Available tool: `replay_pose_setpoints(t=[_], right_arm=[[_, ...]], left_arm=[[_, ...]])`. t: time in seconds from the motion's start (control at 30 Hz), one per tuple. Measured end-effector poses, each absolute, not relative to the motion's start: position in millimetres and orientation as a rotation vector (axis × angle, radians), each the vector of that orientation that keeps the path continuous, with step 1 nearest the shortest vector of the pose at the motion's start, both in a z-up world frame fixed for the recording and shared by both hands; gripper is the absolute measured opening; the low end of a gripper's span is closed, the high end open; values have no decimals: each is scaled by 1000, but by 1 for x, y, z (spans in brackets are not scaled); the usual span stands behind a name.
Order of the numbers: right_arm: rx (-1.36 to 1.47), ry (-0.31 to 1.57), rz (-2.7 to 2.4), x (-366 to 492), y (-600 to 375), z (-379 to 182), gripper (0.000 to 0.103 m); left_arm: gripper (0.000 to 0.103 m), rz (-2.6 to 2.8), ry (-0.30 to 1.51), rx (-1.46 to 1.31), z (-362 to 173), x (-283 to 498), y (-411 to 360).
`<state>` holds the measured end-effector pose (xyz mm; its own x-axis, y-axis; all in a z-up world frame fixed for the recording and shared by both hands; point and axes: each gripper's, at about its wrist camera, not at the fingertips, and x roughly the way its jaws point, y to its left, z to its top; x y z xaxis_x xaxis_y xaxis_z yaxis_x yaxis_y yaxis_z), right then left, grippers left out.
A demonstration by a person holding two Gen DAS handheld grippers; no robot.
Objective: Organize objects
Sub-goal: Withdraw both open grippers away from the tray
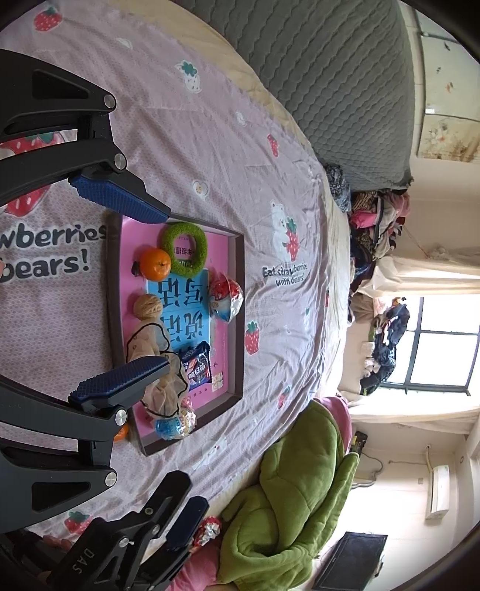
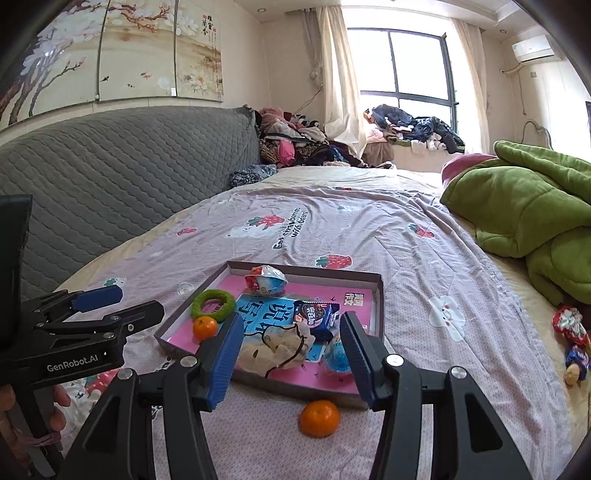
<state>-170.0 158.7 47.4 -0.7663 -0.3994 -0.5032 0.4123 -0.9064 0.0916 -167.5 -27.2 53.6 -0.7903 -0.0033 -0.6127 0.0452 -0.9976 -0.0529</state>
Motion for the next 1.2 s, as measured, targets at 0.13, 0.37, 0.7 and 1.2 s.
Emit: replay_pose_setpoints(t=[0.13,0.37,0.7,1.2], right_arm=[[746,28,-2612,-155,161,43,54],[759,41,-2630,-134,165,36,57],[803,11,-2612,-110,162,24,62],[840,30,-2618,-79,157,8,62]], left_arm=[[75,-2954,118,1008,53,-159,-28],[75,-2973,126,1013,49,-139,-30],[75,-2919,130,1035,34,-112,-41],[76,-2899,110,1081,16,-79,-44]])
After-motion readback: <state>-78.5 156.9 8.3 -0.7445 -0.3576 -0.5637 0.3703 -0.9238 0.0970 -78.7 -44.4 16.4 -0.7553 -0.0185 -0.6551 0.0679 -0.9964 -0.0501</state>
